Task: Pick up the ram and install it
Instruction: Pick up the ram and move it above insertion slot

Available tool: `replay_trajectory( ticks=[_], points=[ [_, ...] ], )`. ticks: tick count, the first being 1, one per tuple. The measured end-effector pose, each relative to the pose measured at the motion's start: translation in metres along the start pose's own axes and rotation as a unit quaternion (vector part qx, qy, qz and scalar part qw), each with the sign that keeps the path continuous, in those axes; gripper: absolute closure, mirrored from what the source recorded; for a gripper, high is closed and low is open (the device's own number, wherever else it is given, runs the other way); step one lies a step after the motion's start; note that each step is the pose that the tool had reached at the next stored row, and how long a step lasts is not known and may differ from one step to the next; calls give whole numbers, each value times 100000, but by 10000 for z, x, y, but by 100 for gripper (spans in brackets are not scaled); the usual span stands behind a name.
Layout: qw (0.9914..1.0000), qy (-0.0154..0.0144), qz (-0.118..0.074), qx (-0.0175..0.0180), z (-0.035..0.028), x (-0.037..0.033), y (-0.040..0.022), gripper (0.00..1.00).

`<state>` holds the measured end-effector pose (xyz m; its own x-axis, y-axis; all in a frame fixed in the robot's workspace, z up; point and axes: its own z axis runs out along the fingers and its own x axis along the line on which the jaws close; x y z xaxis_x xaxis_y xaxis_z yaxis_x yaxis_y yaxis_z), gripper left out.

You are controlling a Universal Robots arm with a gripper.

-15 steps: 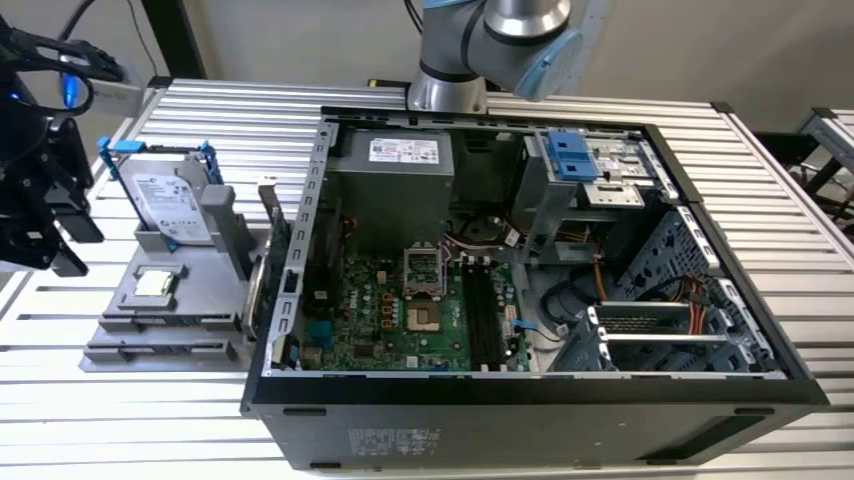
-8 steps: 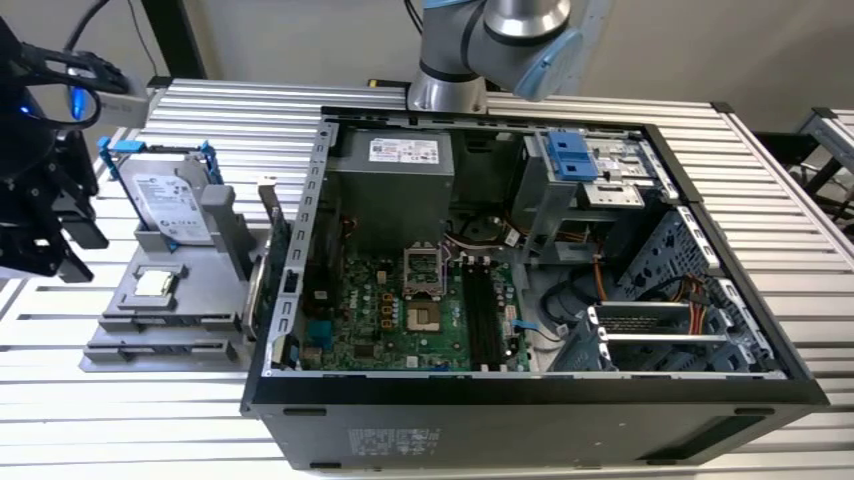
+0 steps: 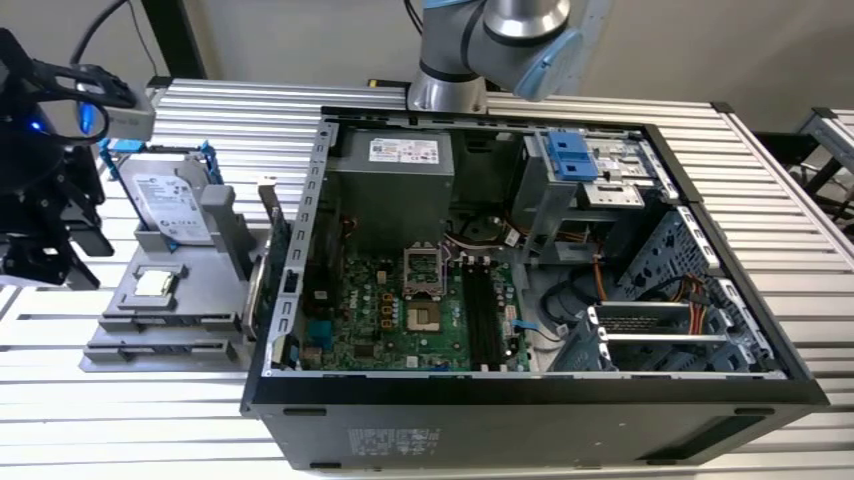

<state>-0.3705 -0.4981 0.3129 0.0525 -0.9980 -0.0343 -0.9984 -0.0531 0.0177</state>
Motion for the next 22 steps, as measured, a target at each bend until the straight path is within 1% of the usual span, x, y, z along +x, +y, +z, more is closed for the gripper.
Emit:
replay_trajectory(
  ticks=[8,22],
  points=[
    [100000,1,21,-1,116,4,-2,0],
    [100000,24,292,30,291,10,-5,0]
  ],
)
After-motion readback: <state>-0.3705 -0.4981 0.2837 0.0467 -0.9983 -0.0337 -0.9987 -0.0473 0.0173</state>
